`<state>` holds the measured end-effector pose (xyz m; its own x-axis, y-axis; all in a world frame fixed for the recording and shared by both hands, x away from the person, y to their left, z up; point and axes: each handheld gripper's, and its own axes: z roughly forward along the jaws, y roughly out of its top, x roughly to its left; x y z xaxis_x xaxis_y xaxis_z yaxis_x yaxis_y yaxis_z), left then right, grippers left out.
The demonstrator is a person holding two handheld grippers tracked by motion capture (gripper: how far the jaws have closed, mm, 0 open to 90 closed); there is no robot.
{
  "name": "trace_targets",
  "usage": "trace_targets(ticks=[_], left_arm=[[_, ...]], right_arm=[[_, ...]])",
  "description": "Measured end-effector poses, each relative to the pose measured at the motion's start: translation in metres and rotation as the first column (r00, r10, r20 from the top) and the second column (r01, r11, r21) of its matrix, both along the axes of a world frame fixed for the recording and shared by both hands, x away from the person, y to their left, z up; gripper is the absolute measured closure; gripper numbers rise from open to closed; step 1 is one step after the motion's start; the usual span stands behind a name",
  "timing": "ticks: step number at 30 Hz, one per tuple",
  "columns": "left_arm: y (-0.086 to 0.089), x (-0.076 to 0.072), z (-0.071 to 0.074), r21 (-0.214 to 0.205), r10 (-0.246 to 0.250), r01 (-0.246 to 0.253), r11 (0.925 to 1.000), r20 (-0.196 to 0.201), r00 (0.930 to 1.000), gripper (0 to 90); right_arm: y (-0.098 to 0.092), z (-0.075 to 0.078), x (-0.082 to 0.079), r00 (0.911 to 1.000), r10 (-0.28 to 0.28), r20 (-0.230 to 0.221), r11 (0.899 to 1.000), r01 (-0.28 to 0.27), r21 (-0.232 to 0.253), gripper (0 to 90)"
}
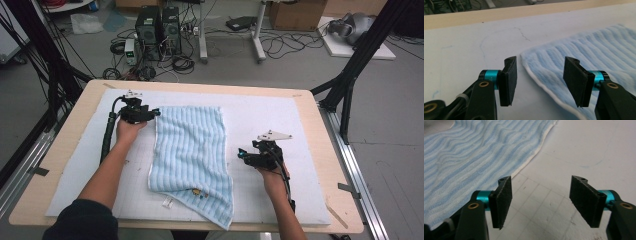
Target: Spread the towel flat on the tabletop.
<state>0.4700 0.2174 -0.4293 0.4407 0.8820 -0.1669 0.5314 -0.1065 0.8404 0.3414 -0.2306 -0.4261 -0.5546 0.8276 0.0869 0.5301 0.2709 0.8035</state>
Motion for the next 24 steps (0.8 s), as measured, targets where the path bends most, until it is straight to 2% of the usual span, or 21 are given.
trace_targets(ticks=[4,5,7,9,11,13,15,17,19,20,22,23,24], left_arm=[[-0.002,-0.019,0.001,-0.034,-0.065,0.065,0.9973,-0.003,0.9979,42.4],[-0.004,-0.024,0.001,-0.042,-0.088,0.088,0.9953,-0.014,0.9960,41.0],[-0.008,-0.036,-0.001,-0.041,-0.123,0.124,0.9915,0.011,0.9923,39.3],[-0.011,-0.046,-0.004,-0.045,-0.138,0.138,0.9893,0.019,0.9903,35.8],[-0.015,-0.056,-0.006,-0.030,-0.161,0.161,0.9865,0.000,0.9870,32.5],[-0.016,-0.065,-0.008,-0.033,-0.182,0.181,0.9829,-0.007,0.9833,30.1],[-0.015,-0.073,-0.009,-0.038,-0.204,0.203,0.9785,-0.026,0.9786,30.2],[-0.014,-0.079,-0.010,-0.031,-0.223,0.222,0.9746,-0.049,0.9735,31.1],[-0.015,-0.083,-0.011,-0.026,-0.237,0.236,0.9713,-0.070,0.9689,35.7],[-0.017,-0.086,-0.013,-0.011,-0.263,0.263,0.9647,-0.091,0.9605,38.0],[-0.020,-0.089,-0.017,0.031,-0.292,0.297,0.9545,-0.112,0.9499,45.1],[-0.022,-0.090,-0.018,0.044,-0.300,0.306,0.9510,-0.109,0.9477,47.8],[-0.024,-0.092,-0.019,0.069,-0.293,0.300,0.9516,-0.088,0.9519,49.1]], right_arm=[[0.009,-0.004,0.005,0.9995,0.027,-0.016,1.000,-0.027,-0.008,37.0],[0.011,-0.004,0.005,0.9992,0.037,-0.017,0.999,-0.037,-0.008,34.7],[0.016,-0.005,0.007,0.9972,0.072,-0.022,0.997,-0.072,0.003,30.2],[0.023,-0.006,0.009,0.9947,0.100,-0.021,0.995,-0.100,-0.014,25.0],[0.030,-0.011,0.014,0.9906,0.130,-0.041,0.991,-0.131,-0.025,17.7],[0.039,-0.016,0.018,0.9889,0.132,-0.068,0.990,-0.135,-0.036,9.9],[0.047,-0.019,0.021,0.9882,0.123,-0.092,0.991,-0.127,-0.036,10.0],[0.055,-0.021,0.022,0.9814,0.157,-0.111,0.984,-0.165,-0.069,10.2],[0.060,-0.021,0.022,0.9826,0.151,-0.108,0.981,-0.162,-0.105,19.6],[0.060,-0.020,0.022,0.9842,0.140,-0.109,0.981,-0.152,-0.119,26.4],[0.060,-0.017,0.024,0.9872,0.115,-0.111,0.983,-0.129,-0.133,37.8],[0.059,-0.017,0.025,0.9876,0.105,-0.116,0.984,-0.120,-0.128,42.1],[0.058,-0.016,0.026,0.9881,0.101,-0.116,0.985,-0.116,-0.129,44.9]])
